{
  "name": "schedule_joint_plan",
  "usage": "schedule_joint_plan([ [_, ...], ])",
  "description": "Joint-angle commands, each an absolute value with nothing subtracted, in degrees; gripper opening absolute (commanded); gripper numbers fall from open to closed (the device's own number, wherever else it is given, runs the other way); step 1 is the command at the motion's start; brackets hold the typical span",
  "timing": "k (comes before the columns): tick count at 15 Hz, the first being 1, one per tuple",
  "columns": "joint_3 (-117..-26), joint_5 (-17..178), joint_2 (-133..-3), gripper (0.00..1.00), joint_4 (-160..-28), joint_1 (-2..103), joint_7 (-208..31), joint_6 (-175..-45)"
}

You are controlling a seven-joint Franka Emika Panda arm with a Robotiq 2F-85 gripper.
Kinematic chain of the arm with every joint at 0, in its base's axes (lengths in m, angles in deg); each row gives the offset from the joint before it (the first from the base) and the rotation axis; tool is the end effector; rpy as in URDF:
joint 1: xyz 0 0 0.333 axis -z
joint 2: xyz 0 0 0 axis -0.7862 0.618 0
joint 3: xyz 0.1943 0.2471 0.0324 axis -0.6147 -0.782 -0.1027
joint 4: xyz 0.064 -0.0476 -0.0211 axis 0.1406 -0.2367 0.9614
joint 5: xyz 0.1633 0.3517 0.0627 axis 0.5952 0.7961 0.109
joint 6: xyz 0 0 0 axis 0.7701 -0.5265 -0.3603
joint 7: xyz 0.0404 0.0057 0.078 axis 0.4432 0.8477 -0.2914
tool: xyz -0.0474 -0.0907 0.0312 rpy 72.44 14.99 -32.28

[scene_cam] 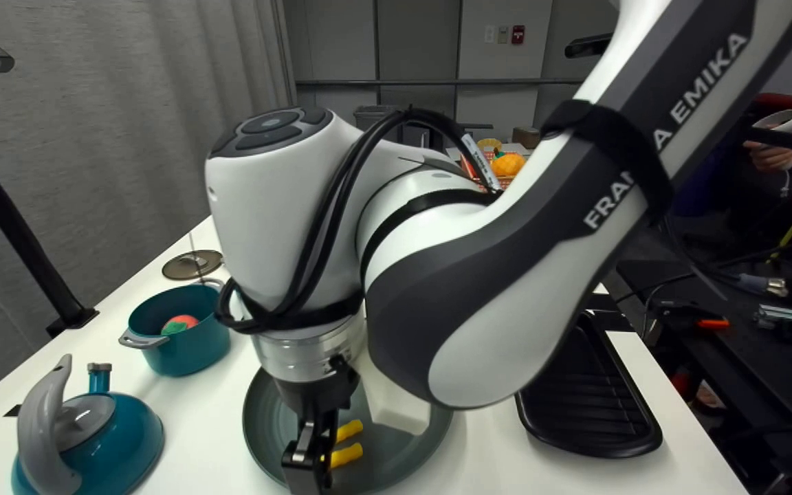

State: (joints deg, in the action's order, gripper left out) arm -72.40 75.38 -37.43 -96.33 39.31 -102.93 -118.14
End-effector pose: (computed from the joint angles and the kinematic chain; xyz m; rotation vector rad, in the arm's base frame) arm 0.6700 0.1199 0.1359 3.0293 -0.0599 0.0831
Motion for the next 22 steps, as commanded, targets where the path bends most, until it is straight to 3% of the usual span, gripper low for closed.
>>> schedule_joint_plan([
  [1, -72.72, 76.21, -36.30, 0.58, -94.30, 39.29, -101.03, -117.46],
  [8, -72.97, 76.91, -36.07, 0.05, -93.69, 39.78, -101.18, -117.21],
  [22, -68.80, 77.32, -40.97, 0.07, -94.12, 41.82, -104.85, -116.58],
])
